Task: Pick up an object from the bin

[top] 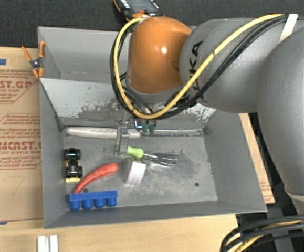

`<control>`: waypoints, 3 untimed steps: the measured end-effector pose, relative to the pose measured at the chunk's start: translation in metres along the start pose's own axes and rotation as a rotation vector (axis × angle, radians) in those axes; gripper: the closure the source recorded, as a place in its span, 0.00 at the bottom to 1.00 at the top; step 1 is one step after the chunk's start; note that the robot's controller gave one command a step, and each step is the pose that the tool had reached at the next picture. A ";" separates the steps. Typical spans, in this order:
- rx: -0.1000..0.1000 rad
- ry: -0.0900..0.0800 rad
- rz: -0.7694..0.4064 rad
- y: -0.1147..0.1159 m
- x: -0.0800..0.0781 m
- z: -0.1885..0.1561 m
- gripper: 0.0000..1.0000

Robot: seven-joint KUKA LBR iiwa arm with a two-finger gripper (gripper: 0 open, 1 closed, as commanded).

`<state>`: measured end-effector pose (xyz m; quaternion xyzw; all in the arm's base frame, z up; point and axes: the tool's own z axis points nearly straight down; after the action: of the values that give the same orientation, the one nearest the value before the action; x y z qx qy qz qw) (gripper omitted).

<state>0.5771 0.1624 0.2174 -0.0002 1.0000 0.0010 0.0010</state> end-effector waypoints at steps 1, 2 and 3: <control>0.000 0.000 0.000 0.000 0.000 0.000 0.00; -0.001 -0.003 -0.297 0.029 0.010 -0.005 0.00; -0.002 -0.004 -0.191 -0.050 0.010 0.051 0.00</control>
Offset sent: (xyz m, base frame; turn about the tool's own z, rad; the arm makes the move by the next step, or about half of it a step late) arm -0.0114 0.0304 0.0052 -0.3202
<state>0.5675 0.1130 0.1667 -0.0956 0.9954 0.0018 0.0029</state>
